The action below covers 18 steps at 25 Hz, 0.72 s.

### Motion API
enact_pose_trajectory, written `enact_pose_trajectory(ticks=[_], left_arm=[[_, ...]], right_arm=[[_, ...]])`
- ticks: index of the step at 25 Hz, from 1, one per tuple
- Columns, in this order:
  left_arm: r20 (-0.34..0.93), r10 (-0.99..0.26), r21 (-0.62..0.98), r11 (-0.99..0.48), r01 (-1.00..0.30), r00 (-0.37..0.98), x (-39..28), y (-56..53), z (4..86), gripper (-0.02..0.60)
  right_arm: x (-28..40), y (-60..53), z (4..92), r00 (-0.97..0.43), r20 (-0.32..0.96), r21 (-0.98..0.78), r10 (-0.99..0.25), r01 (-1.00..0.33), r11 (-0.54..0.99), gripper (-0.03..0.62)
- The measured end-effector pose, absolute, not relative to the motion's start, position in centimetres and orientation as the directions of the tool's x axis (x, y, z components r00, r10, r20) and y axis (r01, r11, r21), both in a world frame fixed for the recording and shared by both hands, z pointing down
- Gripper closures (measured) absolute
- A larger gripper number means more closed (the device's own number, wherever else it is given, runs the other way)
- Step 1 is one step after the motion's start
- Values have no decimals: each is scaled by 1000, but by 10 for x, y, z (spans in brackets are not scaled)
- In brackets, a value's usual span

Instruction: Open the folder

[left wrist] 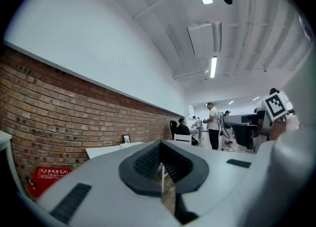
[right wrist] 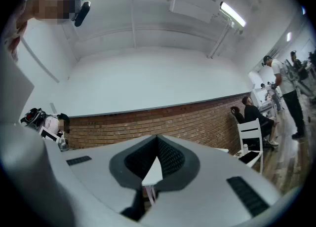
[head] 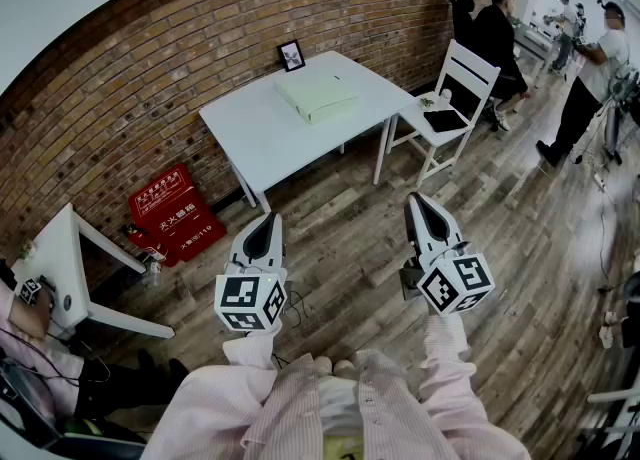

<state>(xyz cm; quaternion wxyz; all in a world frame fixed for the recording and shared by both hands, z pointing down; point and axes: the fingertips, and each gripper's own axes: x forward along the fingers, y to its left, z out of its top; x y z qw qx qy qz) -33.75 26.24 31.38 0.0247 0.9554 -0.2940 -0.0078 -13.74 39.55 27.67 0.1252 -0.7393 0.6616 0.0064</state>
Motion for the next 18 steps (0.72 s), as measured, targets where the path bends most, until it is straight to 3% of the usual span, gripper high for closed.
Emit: enact_pose_trajectory(ticks=[12, 18], left_arm=[[-3, -530, 32, -848, -529, 848, -318, 277, 317, 589], [-11, -529, 25, -848, -529, 848, -300, 284, 322, 588]], right_arm=[[-139, 404, 274, 53, -231, -180, -972, -984, -11, 591], [-122, 403, 288, 55, -193, -167, -980, -986, -22, 589]])
